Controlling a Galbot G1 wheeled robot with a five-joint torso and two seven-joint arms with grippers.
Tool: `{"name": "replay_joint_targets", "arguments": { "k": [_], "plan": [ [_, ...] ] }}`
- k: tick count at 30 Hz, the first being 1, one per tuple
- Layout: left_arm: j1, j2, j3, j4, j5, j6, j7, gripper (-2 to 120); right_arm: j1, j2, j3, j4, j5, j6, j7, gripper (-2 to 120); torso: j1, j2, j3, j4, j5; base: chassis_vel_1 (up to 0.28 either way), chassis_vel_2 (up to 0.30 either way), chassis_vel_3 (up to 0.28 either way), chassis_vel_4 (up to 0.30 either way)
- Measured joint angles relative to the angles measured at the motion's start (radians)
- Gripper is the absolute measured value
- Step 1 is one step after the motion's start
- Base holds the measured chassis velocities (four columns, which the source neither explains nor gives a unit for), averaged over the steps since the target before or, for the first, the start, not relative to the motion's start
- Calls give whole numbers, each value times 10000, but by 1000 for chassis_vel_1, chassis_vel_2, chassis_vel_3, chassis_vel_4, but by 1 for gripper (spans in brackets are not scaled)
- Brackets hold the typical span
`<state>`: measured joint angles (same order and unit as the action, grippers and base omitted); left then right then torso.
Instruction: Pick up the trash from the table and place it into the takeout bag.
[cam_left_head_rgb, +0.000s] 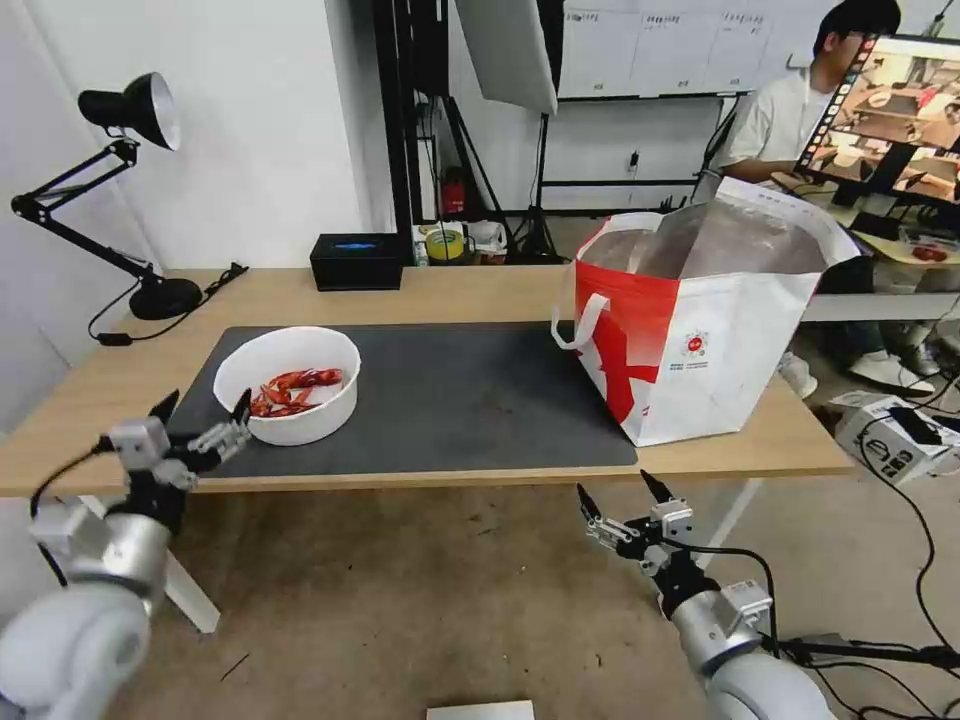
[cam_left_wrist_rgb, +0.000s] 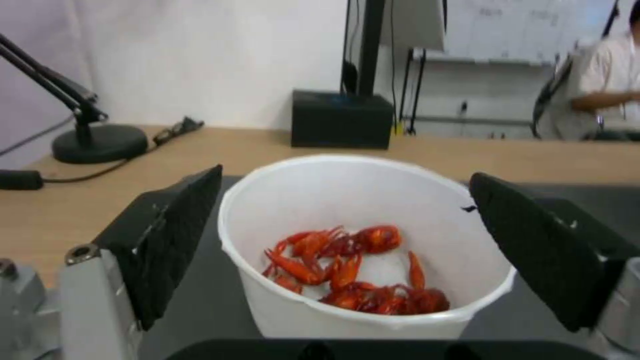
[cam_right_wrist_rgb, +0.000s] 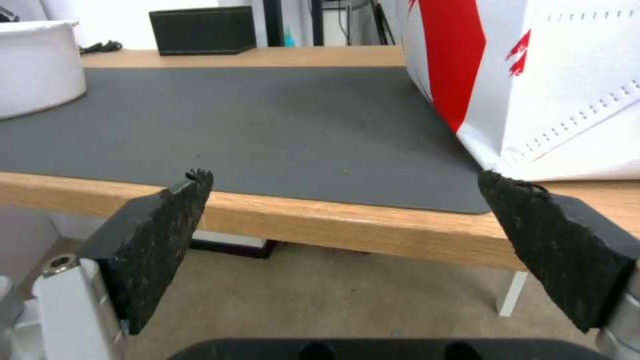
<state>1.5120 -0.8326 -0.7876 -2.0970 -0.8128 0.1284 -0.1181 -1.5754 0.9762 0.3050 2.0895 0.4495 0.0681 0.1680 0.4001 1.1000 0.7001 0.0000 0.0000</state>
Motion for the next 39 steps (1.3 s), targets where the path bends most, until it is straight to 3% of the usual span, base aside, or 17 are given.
{"name": "replay_joint_targets", "arguments": {
  "k": [3, 8, 12, 15, 16, 23, 28, 39],
  "plan": [
    [-621, 702, 524, 481, -372, 334, -140, 100, 2, -2, 2, 2, 4, -3, -1, 100, 0, 0, 0, 1, -3, 0, 0, 0, 0],
    [-1282, 1197, 1005, 782, -1069, 888, -461, 100, 4, -4, 3, 4, 6, -4, 0, 100, 0, 0, 0, 0, -4, 0, 0, 0, 0],
    [-1970, 1694, 1494, 1083, -1553, 1607, -819, 100, 6, -4, 3, 7, 8, -5, -1, 100, 0, 0, 0, 1, -2, 0, 0, 0, 0],
    [-3109, 2221, 2172, 1616, -2338, 2614, -1551, 100, 8, -4, 3, 10, 9, -5, 0, 100, 0, -1, 0, 1, -2, 0, 0, 0, 0],
    [-3109, 2221, 2172, 1616, -2338, 2614, -1551, 100, 8, -4, 3, 10, 9, -5, 0, 100, 0, -1, 0, 1, -2, 0, 0, 0, 0],
    [-4689, 2319, 3030, 2395, -4059, 4555, -2935, 100, 8, -4, 4, 14, 10, -5, 0, 100, 0, -1, 0, 1, 0, 0, 0, 0, 0],
    [-5522, 2289, 3340, 2914, -5221, 5606, -3403, 100, 8, -5, 3, 15, 10, -5, -1, 100, 0, 0, 0, 0, 0, 0, 0, 0, 0],
    [-6136, 2111, 3548, 3495, -6395, 6158, -3879, 100, 8, -6, 3, 15, 10, -5, 0, 100, -1, 0, -1, 1, -1, 0, 0, 0, 0]
  ]
}}
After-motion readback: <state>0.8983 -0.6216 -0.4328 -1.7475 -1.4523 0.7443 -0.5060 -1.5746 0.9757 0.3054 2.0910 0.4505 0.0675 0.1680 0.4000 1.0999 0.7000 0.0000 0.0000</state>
